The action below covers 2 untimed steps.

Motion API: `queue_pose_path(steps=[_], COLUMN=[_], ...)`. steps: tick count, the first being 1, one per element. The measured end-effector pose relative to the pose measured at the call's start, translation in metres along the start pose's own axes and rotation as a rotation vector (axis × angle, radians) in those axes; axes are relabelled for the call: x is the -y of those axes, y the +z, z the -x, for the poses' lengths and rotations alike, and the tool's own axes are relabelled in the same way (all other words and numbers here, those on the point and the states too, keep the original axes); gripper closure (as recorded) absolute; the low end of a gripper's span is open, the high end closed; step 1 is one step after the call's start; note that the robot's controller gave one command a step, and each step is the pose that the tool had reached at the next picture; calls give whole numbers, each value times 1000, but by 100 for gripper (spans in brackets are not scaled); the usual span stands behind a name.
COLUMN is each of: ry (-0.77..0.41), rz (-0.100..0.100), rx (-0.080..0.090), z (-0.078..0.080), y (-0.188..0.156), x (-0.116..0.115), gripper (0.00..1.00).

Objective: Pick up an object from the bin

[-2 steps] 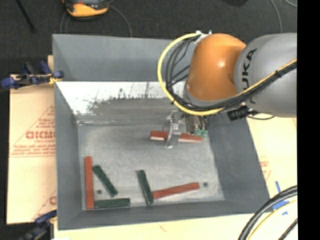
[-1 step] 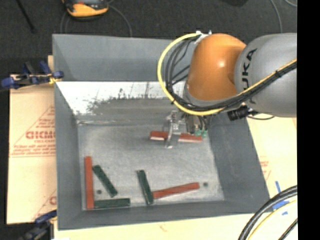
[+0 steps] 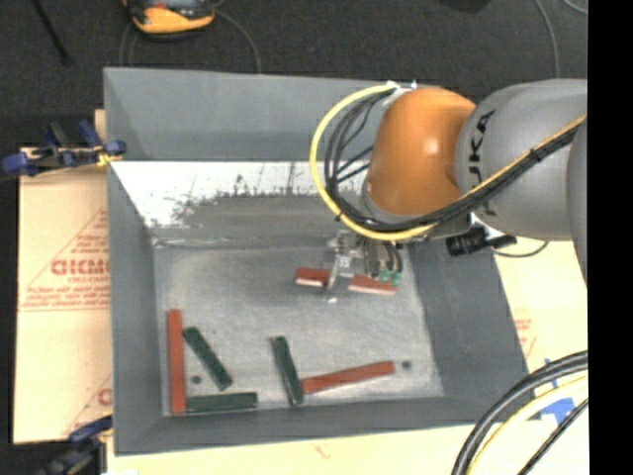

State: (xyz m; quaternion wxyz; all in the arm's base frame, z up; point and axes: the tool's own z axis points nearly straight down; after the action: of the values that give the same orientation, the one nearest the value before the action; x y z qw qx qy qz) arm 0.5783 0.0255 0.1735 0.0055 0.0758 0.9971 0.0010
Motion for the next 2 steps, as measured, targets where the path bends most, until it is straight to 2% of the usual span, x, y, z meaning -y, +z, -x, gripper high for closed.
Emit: queue_pose_path(steps=[1,2], ry=[66,102], rz=[-1,-9], rx=[-2,-11], z=[11,13], y=[67,89], x=[55,65], gripper=[100,100])
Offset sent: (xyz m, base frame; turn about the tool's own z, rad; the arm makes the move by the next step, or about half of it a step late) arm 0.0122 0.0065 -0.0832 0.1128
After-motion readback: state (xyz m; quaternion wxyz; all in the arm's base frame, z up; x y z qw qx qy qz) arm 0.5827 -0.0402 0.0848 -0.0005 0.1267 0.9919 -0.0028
